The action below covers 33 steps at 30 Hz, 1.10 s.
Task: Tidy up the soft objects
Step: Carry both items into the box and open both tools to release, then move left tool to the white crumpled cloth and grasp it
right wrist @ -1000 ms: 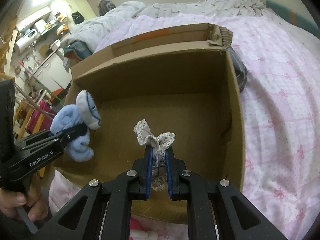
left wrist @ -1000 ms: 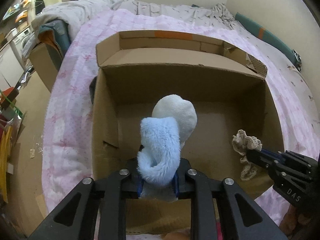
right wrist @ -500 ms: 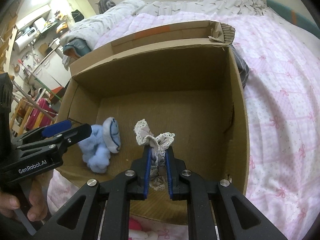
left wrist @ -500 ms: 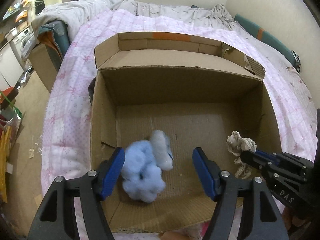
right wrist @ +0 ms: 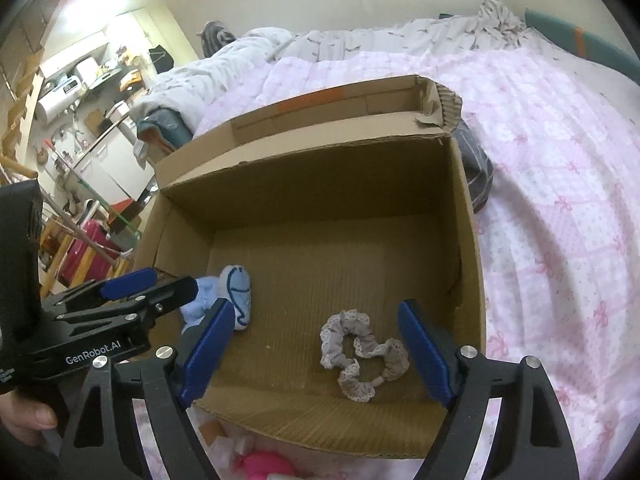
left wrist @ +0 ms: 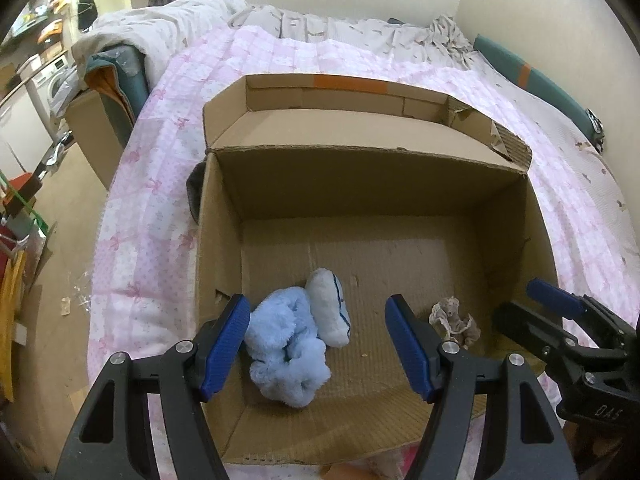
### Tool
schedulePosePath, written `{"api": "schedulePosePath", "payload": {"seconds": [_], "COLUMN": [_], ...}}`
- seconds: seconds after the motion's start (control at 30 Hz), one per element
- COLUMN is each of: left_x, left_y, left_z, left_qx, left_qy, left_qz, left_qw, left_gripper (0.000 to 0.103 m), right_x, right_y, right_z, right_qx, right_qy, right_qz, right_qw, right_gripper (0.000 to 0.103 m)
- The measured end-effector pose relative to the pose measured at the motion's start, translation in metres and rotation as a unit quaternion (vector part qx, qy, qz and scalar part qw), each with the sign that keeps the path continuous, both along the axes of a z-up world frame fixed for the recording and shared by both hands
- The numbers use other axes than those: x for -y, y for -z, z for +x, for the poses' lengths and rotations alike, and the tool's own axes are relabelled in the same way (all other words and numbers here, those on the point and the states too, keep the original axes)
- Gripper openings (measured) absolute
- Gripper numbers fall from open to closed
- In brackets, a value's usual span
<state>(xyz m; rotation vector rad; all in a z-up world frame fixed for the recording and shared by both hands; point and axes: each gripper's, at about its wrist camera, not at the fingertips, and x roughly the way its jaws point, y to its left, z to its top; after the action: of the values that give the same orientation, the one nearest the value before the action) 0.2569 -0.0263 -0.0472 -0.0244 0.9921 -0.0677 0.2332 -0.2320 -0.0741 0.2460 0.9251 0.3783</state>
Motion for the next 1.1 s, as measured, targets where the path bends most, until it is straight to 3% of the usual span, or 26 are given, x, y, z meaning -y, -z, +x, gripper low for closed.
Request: {"api": "schedulePosePath", "payload": {"seconds": [0.3,0.53,0.8,1.0,1.1], "left_x": [-0.011,-0.027,-0.050,-0.061,-0.063], "left_y": [-0.022,-0.042,-0.053,-0.046,-0.037], "left_z": [-0.020,-0.057,-0.093,-0.110,-0.117], "left_qx": [0.018,0.048,0.062,0.041,0.021], "left_qy": [-0.008,-0.012,-0.043,-0.070,-0.081], "left_qz": [-0.002,0.025,0.010,-0.011,0.001], "left_qw": [0.9998,0.9984,0.9971,0.9966,0.9965], "left_gripper": [0.068,0.068,0.068,0.068,0.068], "right_x": [0.004,0.012,0.016,0.016,0.016], "right_y": [-0.009,-0.019,-0.022,-0.035,-0.034], "right_z": [-0.004,-0.024,-0.053,-0.080,-0.091], "right_qx": [0.008,0.015,0.007,0.021,0.015], "right_qy": [0.003,0.012,0.013,0.009,0.004], "right_qz": [0.004,-0.013,-0.013,-0.003,-0.005], "right_qw": [1.000,1.000,1.000,1.000,1.000], "right_gripper": [0.089,0.089,0.089,0.089,0.089]}}
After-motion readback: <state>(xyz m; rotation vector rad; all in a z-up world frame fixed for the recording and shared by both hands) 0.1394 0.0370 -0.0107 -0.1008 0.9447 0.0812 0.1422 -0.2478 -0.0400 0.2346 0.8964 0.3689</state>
